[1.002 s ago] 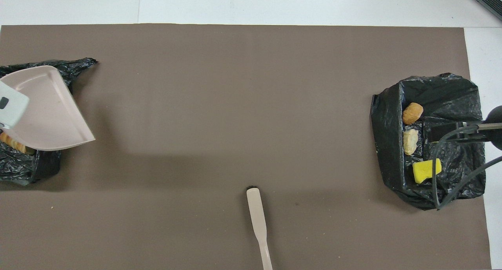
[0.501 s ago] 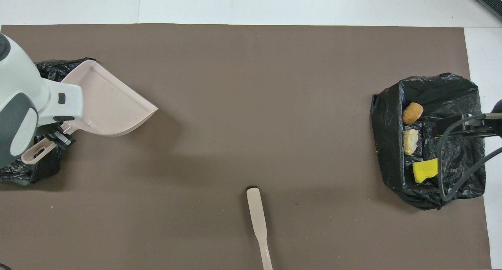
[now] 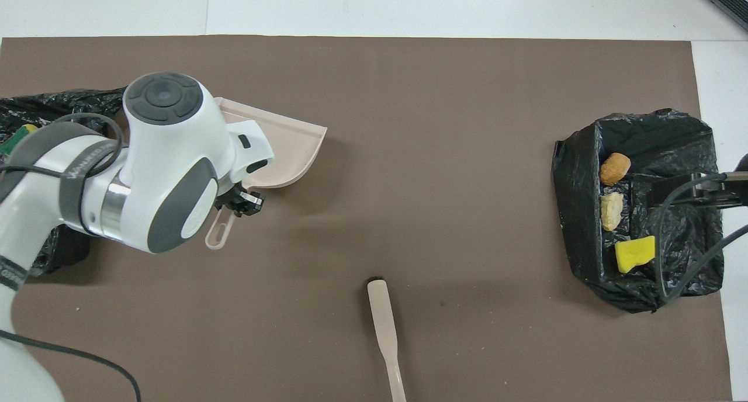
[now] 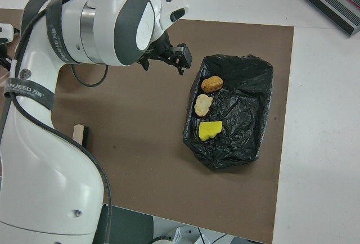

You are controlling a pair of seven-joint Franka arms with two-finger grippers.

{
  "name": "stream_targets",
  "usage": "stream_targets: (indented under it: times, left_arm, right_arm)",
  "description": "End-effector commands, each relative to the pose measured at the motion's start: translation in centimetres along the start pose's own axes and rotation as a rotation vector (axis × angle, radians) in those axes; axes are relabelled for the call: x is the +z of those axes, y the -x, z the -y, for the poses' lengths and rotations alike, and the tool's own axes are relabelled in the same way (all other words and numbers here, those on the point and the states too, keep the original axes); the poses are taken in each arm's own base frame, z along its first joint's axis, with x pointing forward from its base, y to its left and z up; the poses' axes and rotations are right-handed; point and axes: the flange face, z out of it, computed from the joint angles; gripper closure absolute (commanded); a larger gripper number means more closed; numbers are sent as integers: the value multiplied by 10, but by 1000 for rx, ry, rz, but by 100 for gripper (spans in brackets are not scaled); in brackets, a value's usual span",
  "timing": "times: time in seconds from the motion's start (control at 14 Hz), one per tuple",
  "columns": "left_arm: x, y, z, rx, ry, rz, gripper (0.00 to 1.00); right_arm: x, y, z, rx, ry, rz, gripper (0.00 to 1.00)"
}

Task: Sweep and dump trash in bin
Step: 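Bring the empty dustpan back to the table center with the left gripper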

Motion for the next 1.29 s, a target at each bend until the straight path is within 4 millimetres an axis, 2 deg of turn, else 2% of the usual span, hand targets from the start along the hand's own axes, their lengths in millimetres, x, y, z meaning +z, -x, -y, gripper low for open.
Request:
stream_targets:
  times: [0.0,0.07,0.14,0.29,0.36,0.5,0.72,0.79,0.93,1.0,1.22]
  left_arm:
    - [-11,-19,-47,-77,33,-23,100]
    - [-6,-30,-73,-116,40,-24,100]
    - [-7,-37,-84,-161,65,-24,100]
    - [-10,-32,-113,-149,88,-32,100]
    - [-4,-34,-129,-169,90,-44,100]
    - [-3,-35,-141,-205,98,-60,100]
    - [2,-26,-180,-245,106,-63,100]
    - [12,-29,-191,-267,106,-62,100]
    - [46,-37,-225,-292,88,-53,100]
    - [55,-40,-231,-292,85,-51,100]
    - [55,-41,-231,-304,93,-69,98]
  right_arm:
    - [-2,0,-2,20,-15,-31,0]
    - [-2,-1,-4,23,-12,-31,0]
    - [-2,-1,-4,22,-16,-31,0]
    - [-3,0,1,7,2,-31,0]
    - [-3,0,1,4,4,-33,0]
    - [-16,2,2,-21,26,-38,0]
    - [-16,5,4,-21,20,-27,0]
    - [-16,6,3,-17,19,-27,0]
    - [-15,7,4,-15,15,-27,0]
    - [-15,7,4,-15,15,-27,0]
    - [-14,8,4,-17,14,-21,0]
